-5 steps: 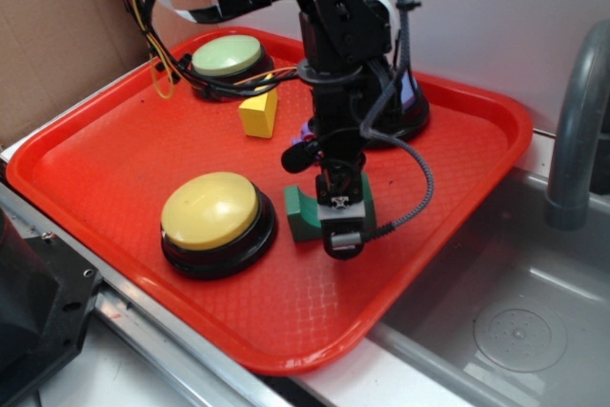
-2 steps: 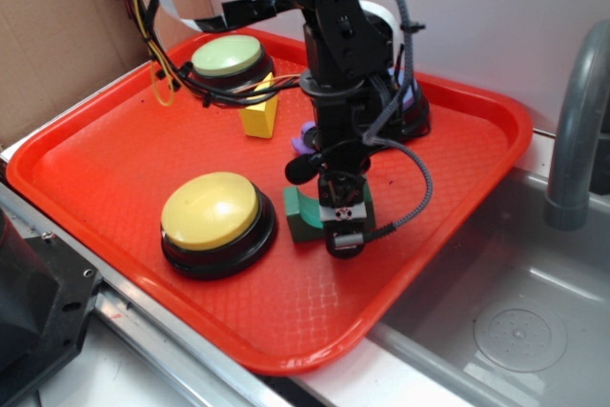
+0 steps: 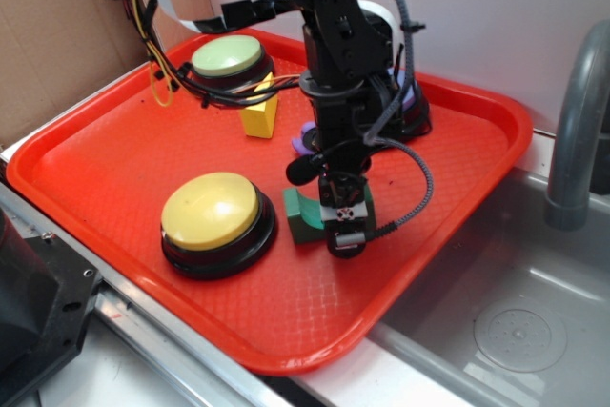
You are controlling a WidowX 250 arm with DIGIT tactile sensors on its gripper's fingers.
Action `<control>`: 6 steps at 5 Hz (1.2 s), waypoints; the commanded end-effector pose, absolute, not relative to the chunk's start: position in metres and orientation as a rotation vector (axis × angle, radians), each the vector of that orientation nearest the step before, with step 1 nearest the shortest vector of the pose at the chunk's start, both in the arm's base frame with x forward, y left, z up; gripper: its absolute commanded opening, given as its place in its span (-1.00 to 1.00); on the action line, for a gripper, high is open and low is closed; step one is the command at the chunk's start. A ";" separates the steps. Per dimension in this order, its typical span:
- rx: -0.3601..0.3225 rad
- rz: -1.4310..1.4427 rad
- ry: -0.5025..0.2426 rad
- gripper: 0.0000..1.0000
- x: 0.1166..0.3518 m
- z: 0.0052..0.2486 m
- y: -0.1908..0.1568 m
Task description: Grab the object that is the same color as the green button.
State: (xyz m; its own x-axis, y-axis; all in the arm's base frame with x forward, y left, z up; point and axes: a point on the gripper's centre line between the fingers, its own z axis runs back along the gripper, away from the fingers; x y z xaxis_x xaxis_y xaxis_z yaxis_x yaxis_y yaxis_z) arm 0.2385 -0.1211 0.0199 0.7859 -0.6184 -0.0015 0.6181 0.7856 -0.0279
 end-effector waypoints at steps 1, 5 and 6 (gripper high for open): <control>-0.072 -0.641 -0.085 -1.00 0.242 0.072 -0.113; -0.018 -0.422 -0.159 -1.00 0.200 0.189 -0.020; 0.005 -0.309 -0.154 -1.00 0.182 0.196 0.007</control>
State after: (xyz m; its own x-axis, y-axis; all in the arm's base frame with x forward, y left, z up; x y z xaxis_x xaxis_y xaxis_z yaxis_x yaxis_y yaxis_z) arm 0.1835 0.0129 0.1841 0.9481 -0.3014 0.1015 0.3018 0.9533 0.0118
